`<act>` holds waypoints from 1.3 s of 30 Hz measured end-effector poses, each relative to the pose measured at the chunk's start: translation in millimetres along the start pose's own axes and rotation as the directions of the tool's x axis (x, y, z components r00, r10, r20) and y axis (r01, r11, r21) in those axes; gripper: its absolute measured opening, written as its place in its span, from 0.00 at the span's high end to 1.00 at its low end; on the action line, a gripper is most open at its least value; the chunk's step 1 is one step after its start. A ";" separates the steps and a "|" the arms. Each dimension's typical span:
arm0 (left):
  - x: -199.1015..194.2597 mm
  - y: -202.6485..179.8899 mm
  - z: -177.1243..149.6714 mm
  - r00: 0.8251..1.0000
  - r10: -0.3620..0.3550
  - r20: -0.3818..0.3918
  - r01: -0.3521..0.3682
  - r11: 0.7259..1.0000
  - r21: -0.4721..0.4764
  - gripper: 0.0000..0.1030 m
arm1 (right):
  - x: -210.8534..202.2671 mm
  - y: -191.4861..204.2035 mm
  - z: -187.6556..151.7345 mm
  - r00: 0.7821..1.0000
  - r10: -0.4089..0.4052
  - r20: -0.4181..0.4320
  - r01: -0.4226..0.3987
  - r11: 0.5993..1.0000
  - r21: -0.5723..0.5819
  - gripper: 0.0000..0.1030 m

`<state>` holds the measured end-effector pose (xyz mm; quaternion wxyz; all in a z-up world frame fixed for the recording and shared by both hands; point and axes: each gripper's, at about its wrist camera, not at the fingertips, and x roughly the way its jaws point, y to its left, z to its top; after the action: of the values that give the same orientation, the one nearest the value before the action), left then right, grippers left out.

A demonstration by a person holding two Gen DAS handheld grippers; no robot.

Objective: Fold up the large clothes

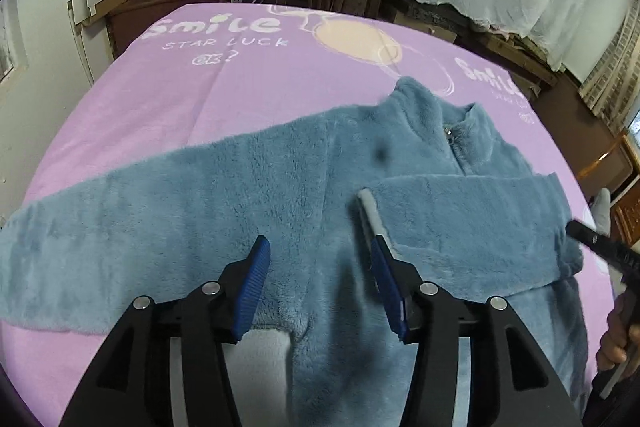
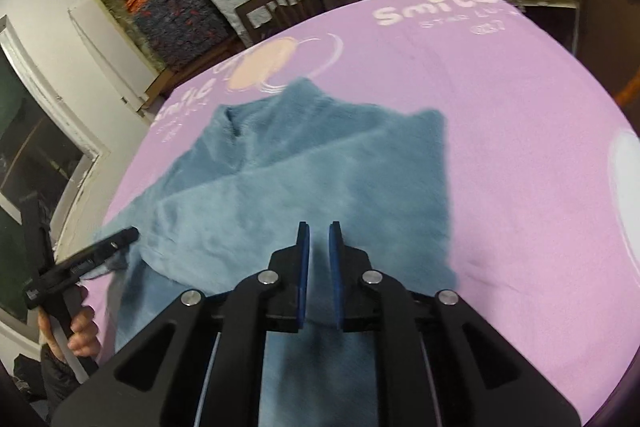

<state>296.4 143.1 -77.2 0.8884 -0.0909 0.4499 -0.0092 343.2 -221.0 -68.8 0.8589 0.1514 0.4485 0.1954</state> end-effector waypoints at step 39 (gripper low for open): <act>-75.7 203.2 -44.8 0.961 0.257 0.102 -0.134 0.755 -0.642 0.87 | -37.7 -88.0 -20.5 0.982 0.111 0.153 -0.156 0.934 0.321 0.71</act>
<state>202.2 343.5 -77.3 0.8403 -0.3351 0.3499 0.2433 324.1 -314.2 -91.6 0.8338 0.3364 0.4056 0.1648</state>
